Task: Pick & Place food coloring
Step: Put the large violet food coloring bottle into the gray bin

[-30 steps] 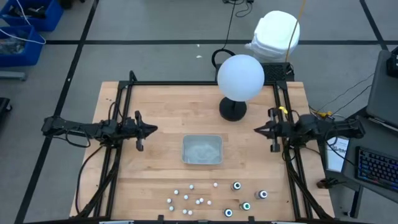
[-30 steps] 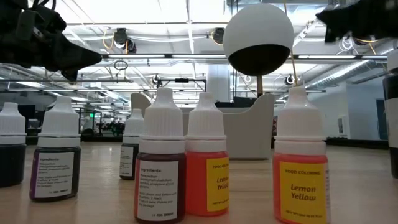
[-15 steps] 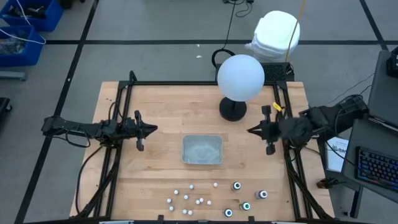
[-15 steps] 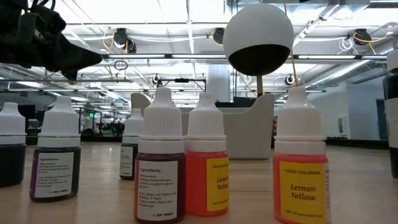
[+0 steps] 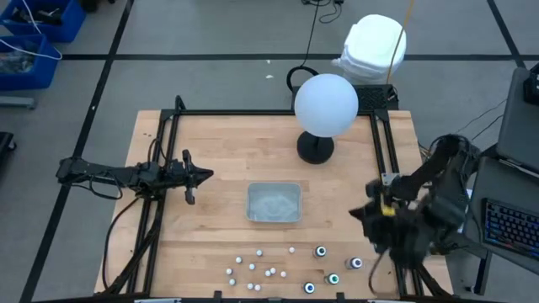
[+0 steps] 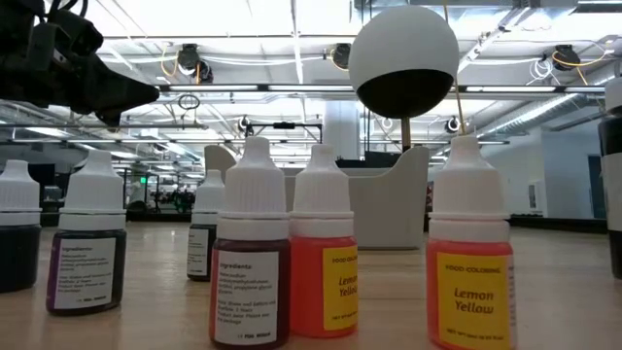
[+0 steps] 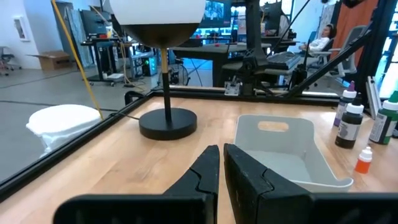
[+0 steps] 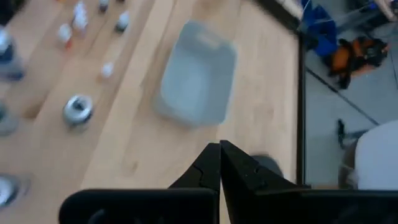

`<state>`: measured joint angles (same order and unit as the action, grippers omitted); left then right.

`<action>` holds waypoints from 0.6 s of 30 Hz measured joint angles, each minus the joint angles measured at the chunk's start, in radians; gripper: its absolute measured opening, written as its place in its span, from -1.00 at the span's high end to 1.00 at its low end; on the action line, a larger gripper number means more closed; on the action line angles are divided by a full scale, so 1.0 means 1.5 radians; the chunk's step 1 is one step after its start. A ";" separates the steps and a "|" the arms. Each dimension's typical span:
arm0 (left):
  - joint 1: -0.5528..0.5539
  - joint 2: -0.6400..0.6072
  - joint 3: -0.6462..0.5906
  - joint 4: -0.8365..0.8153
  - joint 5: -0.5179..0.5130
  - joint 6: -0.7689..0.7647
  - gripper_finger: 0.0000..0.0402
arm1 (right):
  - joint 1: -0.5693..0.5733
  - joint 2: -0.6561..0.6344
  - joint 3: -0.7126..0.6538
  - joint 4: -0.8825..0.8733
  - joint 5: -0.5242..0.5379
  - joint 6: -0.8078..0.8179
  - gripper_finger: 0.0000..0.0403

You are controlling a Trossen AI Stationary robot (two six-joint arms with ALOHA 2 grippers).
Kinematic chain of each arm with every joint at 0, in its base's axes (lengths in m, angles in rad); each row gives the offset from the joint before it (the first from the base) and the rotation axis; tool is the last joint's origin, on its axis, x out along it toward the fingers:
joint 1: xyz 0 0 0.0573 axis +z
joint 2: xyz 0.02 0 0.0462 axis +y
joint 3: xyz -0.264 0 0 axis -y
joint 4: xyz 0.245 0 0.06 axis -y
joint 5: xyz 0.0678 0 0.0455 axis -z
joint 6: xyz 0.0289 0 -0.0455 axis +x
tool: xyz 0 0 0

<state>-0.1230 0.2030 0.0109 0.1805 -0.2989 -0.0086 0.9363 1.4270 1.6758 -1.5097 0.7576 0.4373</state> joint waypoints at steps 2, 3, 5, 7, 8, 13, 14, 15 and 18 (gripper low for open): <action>0.000 0.000 0.000 0.002 0.000 0.000 0.84 | 0.022 0.042 0.027 -0.042 -0.009 0.067 1.00; 0.000 0.000 0.000 0.002 0.000 0.000 0.84 | 0.031 0.051 0.027 -0.038 -0.027 0.080 1.00; 0.000 0.000 0.000 0.003 0.000 0.000 0.84 | 0.047 0.062 0.022 -0.004 -0.067 0.121 1.00; 0.000 0.000 0.000 0.003 0.000 0.000 0.84 | 0.053 0.072 0.015 0.003 -0.084 0.191 1.00; 0.000 0.000 0.000 0.006 -0.002 0.000 0.84 | 0.059 0.077 0.005 0.002 -0.092 0.228 0.99; 0.000 0.000 0.000 0.009 -0.033 -0.005 0.84 | 0.093 0.083 -0.075 0.038 -0.107 0.318 0.78; 0.000 0.000 0.000 0.010 -0.039 -0.012 0.84 | 0.099 0.083 -0.090 0.045 -0.108 0.327 0.72; 0.000 0.000 0.000 0.010 -0.045 -0.017 0.84 | 0.105 0.083 -0.104 0.051 -0.111 0.337 0.64; 0.000 0.000 0.000 0.010 -0.052 -0.017 0.84 | 0.119 0.082 -0.139 0.078 -0.111 0.363 0.41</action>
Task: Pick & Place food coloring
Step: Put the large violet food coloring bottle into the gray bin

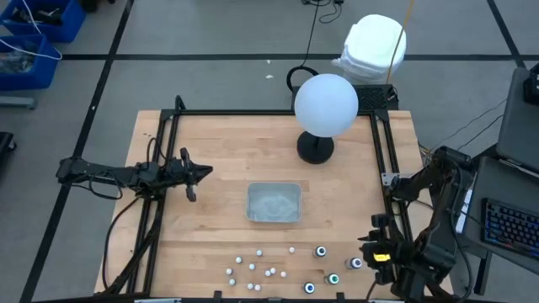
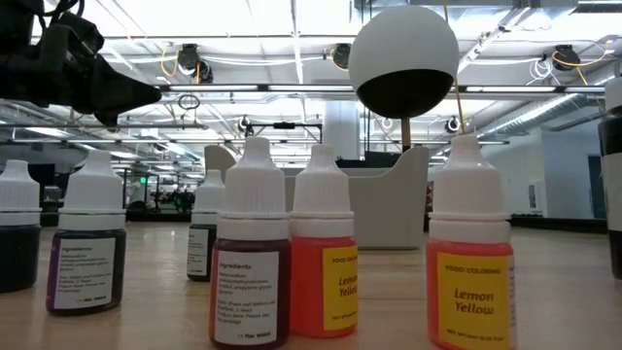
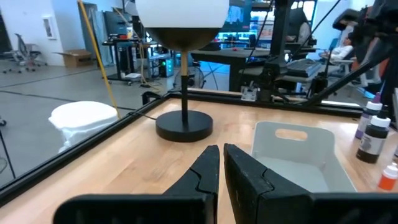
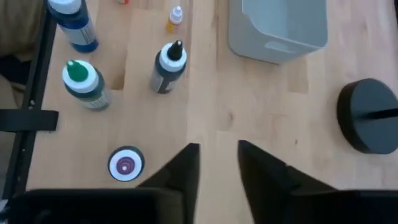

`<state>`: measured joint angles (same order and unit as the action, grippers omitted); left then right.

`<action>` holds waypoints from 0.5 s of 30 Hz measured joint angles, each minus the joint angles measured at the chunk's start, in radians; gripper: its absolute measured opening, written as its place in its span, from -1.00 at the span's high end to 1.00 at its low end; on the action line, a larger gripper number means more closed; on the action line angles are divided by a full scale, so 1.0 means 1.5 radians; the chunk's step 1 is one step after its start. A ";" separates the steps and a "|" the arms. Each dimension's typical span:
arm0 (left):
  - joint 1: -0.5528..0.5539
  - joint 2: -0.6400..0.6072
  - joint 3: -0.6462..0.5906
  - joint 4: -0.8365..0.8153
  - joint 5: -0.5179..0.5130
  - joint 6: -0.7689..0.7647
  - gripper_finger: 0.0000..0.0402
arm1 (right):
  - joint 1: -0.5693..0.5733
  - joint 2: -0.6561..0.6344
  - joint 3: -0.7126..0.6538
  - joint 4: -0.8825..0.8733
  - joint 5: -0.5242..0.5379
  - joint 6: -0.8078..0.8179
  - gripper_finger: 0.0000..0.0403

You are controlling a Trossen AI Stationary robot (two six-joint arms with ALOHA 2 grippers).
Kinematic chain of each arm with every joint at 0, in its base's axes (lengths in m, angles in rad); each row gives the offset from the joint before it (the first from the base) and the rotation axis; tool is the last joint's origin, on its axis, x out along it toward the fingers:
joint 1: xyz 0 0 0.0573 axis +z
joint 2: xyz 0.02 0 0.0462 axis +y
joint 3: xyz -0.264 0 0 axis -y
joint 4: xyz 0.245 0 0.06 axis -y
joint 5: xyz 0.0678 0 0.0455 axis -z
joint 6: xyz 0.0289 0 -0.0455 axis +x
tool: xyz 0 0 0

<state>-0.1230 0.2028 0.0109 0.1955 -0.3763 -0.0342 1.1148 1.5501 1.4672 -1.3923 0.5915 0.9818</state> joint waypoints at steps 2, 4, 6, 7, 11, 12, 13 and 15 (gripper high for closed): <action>0.000 0.000 0.000 0.000 0.000 -0.002 0.84 | 0.009 0.000 -0.022 0.038 -0.007 -0.010 0.25; 0.000 0.000 0.000 -0.001 0.000 -0.025 0.84 | 0.015 0.000 -0.044 0.102 -0.028 -0.058 0.12; 0.000 0.000 0.000 -0.003 0.000 -0.044 0.84 | 0.020 0.001 -0.060 0.166 -0.048 -0.103 0.02; 0.000 0.000 0.000 -0.004 0.000 -0.049 0.84 | 0.022 0.001 -0.065 0.186 -0.048 -0.110 -0.02; 0.000 0.000 0.000 -0.007 0.001 -0.051 0.84 | 0.024 0.000 -0.068 0.192 -0.046 -0.101 -0.10; 0.000 0.000 0.000 -0.007 0.001 -0.051 0.84 | 0.026 -0.001 -0.068 0.188 -0.044 -0.097 -0.11; 0.000 0.000 0.000 -0.007 0.001 -0.051 0.84 | 0.030 -0.002 -0.068 0.183 -0.040 -0.093 -0.12; 0.000 0.000 0.000 -0.007 0.000 -0.053 0.84 | 0.034 -0.003 -0.068 0.179 -0.034 -0.081 -0.13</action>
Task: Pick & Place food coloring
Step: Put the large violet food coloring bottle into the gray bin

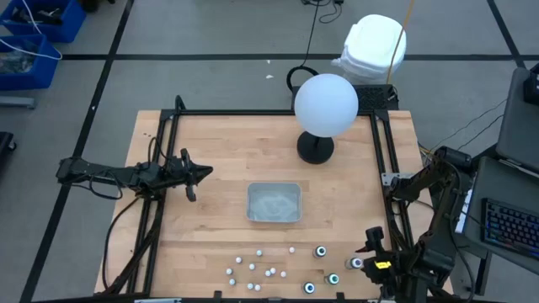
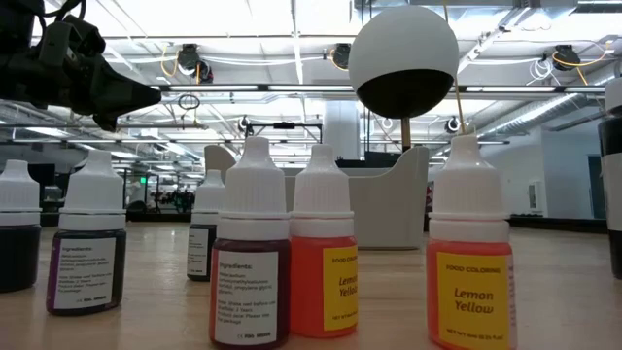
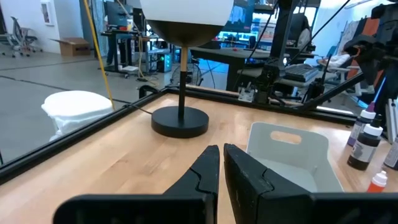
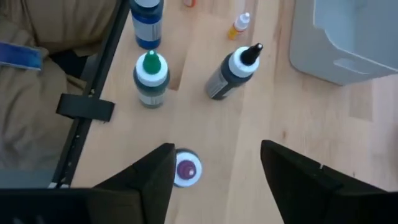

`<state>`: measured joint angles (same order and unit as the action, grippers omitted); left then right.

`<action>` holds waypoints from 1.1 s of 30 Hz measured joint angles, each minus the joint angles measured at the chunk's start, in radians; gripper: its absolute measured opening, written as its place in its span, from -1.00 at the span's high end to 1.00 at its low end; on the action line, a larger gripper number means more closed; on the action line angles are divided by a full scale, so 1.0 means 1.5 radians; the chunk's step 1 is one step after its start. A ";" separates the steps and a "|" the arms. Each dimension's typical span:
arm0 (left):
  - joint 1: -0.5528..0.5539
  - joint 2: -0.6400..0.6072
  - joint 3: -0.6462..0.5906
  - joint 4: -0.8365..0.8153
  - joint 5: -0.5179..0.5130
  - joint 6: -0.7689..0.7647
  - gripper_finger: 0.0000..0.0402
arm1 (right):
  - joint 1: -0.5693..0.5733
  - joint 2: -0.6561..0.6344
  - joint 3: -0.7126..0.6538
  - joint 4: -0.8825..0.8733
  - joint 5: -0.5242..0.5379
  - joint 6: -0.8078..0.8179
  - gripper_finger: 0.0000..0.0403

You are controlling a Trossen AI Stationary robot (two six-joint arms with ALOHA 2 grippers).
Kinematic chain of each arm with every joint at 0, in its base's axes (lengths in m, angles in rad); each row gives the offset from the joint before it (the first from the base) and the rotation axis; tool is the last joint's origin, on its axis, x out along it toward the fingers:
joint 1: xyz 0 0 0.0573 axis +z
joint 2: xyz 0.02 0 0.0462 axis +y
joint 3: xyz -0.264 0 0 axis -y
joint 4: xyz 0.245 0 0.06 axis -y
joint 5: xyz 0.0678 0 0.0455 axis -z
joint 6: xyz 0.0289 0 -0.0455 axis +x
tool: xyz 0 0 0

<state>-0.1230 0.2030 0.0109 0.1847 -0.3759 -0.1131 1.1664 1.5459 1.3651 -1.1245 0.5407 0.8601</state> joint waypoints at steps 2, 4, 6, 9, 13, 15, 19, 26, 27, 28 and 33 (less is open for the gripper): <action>0.000 0.000 0.000 0.000 0.000 -0.003 0.84 | 0.005 0.000 0.000 -0.003 0.000 0.018 -0.13; 0.000 0.000 0.000 -0.001 0.000 -0.003 0.84 | 0.014 0.000 0.000 -0.001 0.004 0.041 -0.13; 0.000 0.000 0.000 -0.001 0.000 0.004 0.84 | 0.020 0.000 0.000 0.002 0.007 0.066 -0.13; 0.000 0.000 0.000 -0.001 0.000 0.015 0.84 | 0.028 0.000 0.000 0.022 0.007 0.100 -0.13; 0.000 0.000 0.000 -0.001 0.000 0.041 0.84 | 0.031 0.000 0.000 0.071 0.006 0.106 -0.13; 0.000 0.000 0.000 0.000 -0.001 0.047 0.84 | 0.031 0.000 -0.001 0.091 0.009 0.097 -0.13; 0.000 0.000 0.000 0.002 -0.001 0.052 0.84 | 0.031 0.001 -0.029 0.117 0.026 0.077 -0.13; 0.000 0.000 0.000 0.002 -0.001 0.058 0.84 | 0.030 0.002 -0.107 0.122 0.029 0.094 -0.13; 0.000 0.000 0.000 0.002 -0.001 0.061 0.84 | 0.030 0.002 -0.116 0.123 0.033 0.101 -0.13; 0.000 0.000 0.000 0.002 -0.001 0.062 0.84 | 0.030 0.002 -0.125 0.126 0.035 0.106 -0.13; 0.000 0.000 0.000 0.002 -0.001 0.056 0.84 | 0.030 0.002 -0.157 0.179 0.033 0.103 -0.13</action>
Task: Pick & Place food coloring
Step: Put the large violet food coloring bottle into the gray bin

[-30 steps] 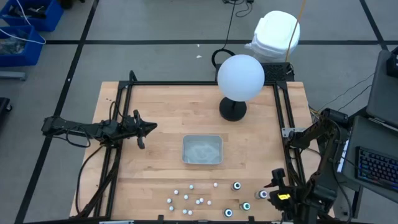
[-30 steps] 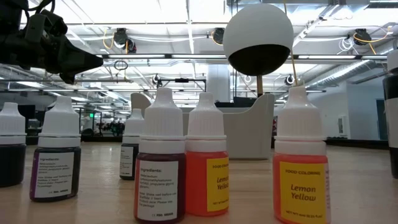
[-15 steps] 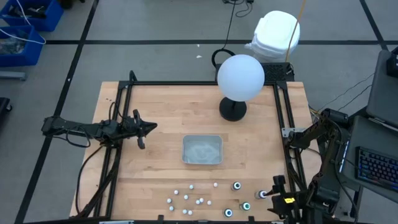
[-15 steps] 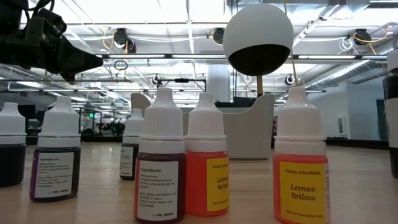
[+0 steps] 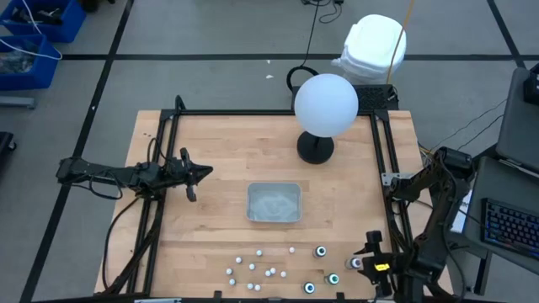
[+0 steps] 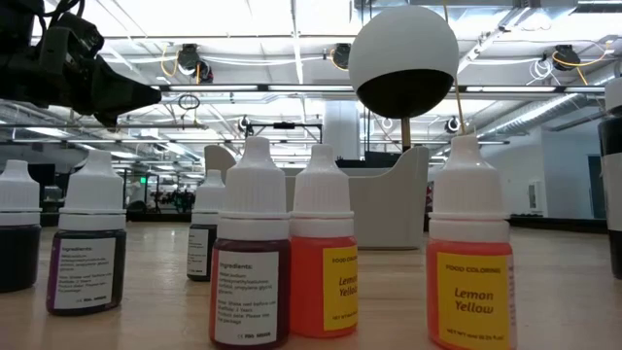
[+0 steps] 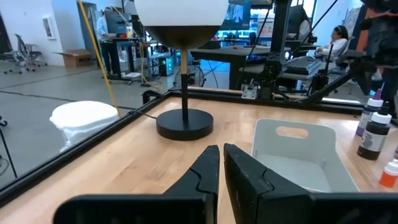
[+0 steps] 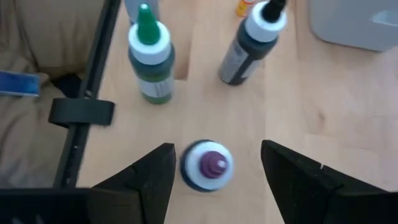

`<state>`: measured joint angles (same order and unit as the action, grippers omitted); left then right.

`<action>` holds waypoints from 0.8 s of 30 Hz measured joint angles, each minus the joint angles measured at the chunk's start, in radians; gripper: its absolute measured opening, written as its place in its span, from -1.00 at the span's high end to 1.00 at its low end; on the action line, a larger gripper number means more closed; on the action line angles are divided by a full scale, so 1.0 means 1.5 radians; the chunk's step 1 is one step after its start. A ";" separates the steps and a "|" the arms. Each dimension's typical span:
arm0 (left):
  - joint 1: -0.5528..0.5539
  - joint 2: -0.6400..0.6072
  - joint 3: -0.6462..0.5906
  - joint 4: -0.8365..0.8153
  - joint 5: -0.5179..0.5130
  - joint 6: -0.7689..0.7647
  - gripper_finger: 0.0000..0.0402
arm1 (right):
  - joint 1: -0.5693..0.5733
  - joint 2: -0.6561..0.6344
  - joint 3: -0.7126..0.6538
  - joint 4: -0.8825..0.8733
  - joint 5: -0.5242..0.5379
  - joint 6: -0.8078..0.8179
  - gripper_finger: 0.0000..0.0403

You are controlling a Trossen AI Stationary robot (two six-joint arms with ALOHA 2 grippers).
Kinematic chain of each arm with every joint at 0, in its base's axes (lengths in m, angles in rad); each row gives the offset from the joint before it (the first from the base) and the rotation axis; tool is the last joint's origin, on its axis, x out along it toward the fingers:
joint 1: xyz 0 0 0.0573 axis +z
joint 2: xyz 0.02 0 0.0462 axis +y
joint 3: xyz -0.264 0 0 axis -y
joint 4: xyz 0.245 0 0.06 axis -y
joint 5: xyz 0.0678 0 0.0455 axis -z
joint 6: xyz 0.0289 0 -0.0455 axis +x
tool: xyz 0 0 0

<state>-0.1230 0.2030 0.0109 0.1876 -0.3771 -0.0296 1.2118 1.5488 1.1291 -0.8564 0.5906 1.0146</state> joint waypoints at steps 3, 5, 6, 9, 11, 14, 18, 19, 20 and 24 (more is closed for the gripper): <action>0.000 0.000 0.000 -0.002 0.000 -0.004 0.84 | -0.004 0.000 -0.024 0.041 -0.014 -0.002 -0.13; 0.000 0.000 0.000 -0.002 0.000 -0.004 0.84 | -0.008 0.000 -0.038 0.065 -0.021 -0.003 -0.13; 0.000 0.000 0.000 -0.002 0.000 -0.005 0.84 | -0.011 0.000 -0.045 0.074 -0.029 -0.003 -0.13; 0.000 0.000 0.000 -0.002 0.000 -0.004 0.84 | -0.017 0.000 -0.060 0.089 -0.034 -0.006 -0.13; 0.000 0.000 0.000 -0.002 0.000 -0.003 0.84 | -0.020 0.000 -0.065 0.090 -0.046 -0.006 -0.13; 0.000 0.000 0.000 -0.002 0.000 -0.001 0.84 | -0.025 0.000 -0.072 0.089 -0.065 -0.006 -0.13; 0.000 0.000 0.000 -0.002 0.000 -0.001 0.84 | -0.031 0.000 -0.075 0.090 -0.067 -0.008 -0.06; 0.000 0.000 0.000 -0.002 0.000 -0.001 0.84 | -0.031 0.000 -0.075 0.090 -0.068 -0.008 -0.03; 0.000 0.000 0.000 -0.002 0.000 -0.001 0.84 | -0.032 0.000 -0.075 0.090 -0.068 -0.008 0.00; 0.000 0.000 0.000 -0.002 0.000 0.000 0.84 | -0.032 0.000 -0.075 0.090 -0.071 -0.008 0.12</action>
<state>-0.1230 0.2030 0.0109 0.1841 -0.3771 -0.0303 1.1645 1.5486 1.0172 -0.7216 0.4843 1.0019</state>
